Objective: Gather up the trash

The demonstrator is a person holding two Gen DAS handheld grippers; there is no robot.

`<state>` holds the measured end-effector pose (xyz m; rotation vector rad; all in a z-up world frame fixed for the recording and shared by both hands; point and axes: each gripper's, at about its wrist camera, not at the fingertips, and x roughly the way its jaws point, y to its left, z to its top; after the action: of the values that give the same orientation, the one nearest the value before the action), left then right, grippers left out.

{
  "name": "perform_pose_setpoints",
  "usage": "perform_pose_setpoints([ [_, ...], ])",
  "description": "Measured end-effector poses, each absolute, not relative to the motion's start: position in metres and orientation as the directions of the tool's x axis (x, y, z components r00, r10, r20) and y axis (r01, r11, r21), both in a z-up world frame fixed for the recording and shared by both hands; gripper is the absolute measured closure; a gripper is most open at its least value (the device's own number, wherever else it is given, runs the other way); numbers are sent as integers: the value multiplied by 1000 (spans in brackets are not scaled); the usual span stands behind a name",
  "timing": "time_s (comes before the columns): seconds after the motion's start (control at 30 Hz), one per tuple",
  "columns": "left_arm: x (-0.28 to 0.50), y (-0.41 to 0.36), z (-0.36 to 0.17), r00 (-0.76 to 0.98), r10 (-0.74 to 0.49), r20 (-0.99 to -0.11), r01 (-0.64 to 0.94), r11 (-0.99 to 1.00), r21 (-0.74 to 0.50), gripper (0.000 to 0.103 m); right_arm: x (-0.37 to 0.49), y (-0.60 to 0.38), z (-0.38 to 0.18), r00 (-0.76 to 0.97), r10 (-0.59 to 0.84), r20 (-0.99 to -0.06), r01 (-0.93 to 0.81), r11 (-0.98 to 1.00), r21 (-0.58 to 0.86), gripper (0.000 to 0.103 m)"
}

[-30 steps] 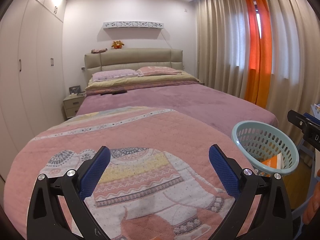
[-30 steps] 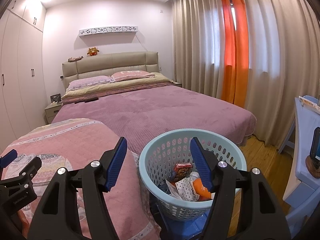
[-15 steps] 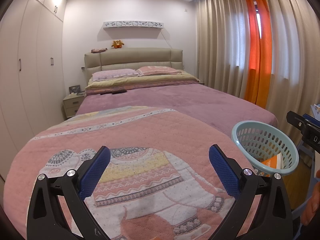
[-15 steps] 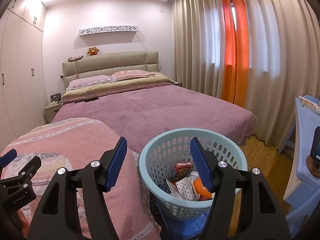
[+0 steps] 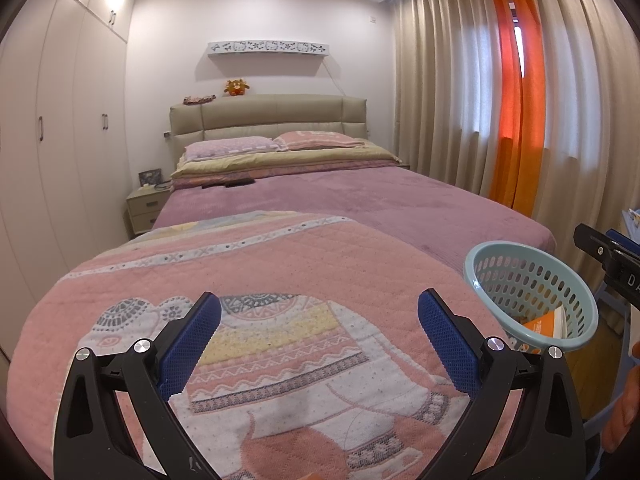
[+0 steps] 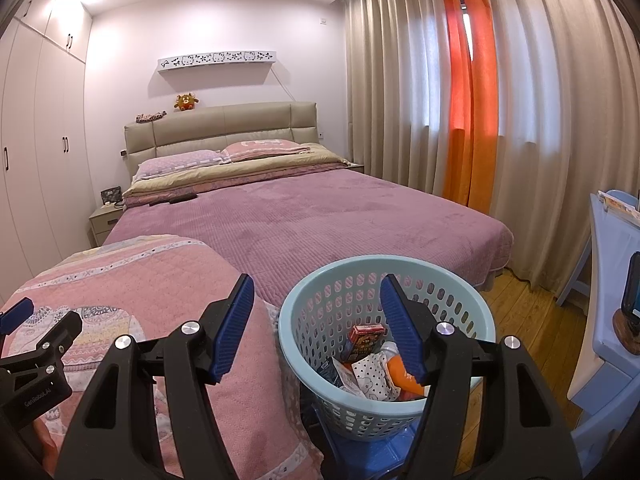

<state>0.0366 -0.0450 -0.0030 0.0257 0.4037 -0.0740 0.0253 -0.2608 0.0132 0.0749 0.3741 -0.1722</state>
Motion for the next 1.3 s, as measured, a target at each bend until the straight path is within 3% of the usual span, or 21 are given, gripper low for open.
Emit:
perform_pose_setpoints([
  [1.3,35,-49,-4,915,-59,-400,70,998,11,7,25,-258,8,915,-146,-377,176,983,47,41],
])
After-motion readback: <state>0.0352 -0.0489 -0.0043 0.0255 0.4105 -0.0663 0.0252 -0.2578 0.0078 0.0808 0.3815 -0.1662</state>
